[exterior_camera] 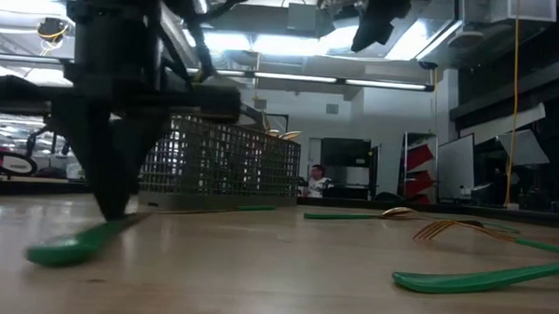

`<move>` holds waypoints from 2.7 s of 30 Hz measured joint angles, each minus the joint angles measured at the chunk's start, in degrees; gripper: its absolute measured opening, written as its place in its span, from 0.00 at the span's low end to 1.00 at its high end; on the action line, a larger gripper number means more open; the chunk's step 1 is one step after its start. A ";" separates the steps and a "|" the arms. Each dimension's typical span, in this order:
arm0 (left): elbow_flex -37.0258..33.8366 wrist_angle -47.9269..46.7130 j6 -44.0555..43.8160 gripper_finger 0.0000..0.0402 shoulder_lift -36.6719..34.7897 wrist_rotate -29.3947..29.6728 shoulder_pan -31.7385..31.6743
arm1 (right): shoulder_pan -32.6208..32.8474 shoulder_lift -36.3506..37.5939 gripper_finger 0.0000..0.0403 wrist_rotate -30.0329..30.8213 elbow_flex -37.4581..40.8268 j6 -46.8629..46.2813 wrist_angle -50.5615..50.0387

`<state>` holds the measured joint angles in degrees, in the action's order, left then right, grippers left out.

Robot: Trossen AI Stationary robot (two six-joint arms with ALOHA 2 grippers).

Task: Sort silverware
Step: Put the bottom green-gold table knife into the silverware basket

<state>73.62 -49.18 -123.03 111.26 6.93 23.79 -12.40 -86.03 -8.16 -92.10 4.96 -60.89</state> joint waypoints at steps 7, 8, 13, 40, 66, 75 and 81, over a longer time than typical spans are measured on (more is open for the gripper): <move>0.21 0.68 -2.30 0.02 -2.18 1.19 0.22 | 0.02 -0.01 0.27 0.00 -3.15 1.06 -0.70; 0.18 0.80 -2.71 0.02 -2.18 1.19 0.43 | 0.02 -0.01 0.27 0.00 -3.49 1.33 -0.66; -0.16 1.62 -1.56 0.02 -2.27 0.79 0.90 | 0.00 -0.01 0.27 0.00 -4.35 1.55 -0.81; -5.28 6.45 -0.25 0.29 -2.46 -1.87 1.30 | 0.01 0.01 0.27 0.00 -4.41 6.05 -2.81; -6.55 3.99 0.68 0.06 -2.60 -5.72 0.22 | 0.01 0.03 0.27 1.55 -4.39 6.14 -2.23; -5.57 5.85 2.20 0.06 -2.39 -5.24 0.27 | 0.01 0.03 0.27 1.55 -4.39 6.11 -2.24; -4.44 6.85 3.22 0.07 -2.20 -5.11 0.33 | 0.00 0.03 0.27 1.55 -4.39 6.11 -2.25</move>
<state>69.17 -42.33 -119.81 109.06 1.83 24.12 -12.40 -86.00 -6.61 -96.49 11.07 -63.13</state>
